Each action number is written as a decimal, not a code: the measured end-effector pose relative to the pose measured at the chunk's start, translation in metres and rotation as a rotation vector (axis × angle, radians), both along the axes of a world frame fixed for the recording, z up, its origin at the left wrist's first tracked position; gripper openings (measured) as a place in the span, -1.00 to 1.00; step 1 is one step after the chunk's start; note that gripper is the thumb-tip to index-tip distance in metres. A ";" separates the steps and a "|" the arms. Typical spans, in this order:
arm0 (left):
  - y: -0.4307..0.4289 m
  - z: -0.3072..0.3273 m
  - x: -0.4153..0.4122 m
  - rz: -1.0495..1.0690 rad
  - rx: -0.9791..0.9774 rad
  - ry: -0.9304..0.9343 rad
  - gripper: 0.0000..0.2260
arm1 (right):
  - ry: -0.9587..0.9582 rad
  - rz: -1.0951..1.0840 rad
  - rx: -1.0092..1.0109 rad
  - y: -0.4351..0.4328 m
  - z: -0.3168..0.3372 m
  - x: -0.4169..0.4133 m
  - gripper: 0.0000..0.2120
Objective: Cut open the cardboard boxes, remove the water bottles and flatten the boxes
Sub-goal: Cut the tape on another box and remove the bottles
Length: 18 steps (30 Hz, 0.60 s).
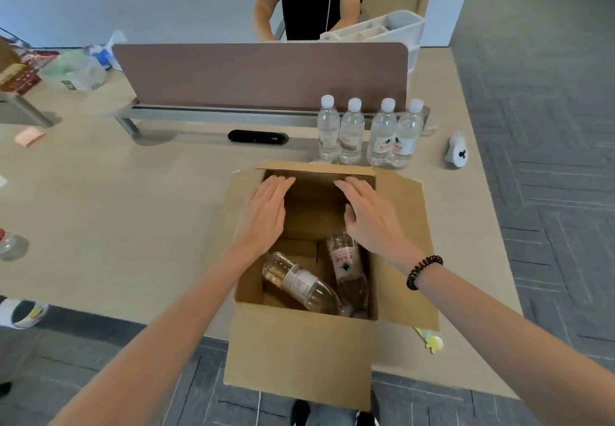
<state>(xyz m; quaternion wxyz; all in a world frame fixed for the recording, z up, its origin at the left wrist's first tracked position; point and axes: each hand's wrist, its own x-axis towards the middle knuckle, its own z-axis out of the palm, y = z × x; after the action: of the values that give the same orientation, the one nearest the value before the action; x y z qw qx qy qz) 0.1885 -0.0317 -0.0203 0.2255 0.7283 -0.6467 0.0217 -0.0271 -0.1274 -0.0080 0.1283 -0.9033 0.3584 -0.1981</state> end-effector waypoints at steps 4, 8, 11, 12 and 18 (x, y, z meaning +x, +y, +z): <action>-0.030 0.012 0.010 -0.010 -0.014 -0.081 -0.58 | -0.036 -0.044 0.011 -0.026 0.006 0.013 -0.47; -0.066 0.006 0.028 -0.077 0.035 -0.114 -0.57 | -0.030 -0.068 0.001 -0.055 0.005 0.025 -0.45; -0.089 -0.002 0.039 -0.092 0.071 -0.107 -0.58 | -0.016 -0.097 -0.001 -0.074 0.000 0.034 -0.46; -0.099 -0.005 0.044 -0.090 0.088 -0.102 -0.58 | -0.014 -0.106 -0.007 -0.083 -0.003 0.040 -0.47; -0.123 -0.019 0.058 -0.158 0.149 -0.113 -0.53 | 0.017 -0.118 -0.045 -0.106 -0.021 0.054 -0.65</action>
<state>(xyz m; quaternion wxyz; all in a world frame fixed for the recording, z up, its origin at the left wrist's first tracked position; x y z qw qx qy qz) 0.2462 -0.1546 -0.0395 0.1350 0.6875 -0.7135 -0.0029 0.0271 -0.2338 -0.0286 0.0931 -0.8850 0.4074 -0.2055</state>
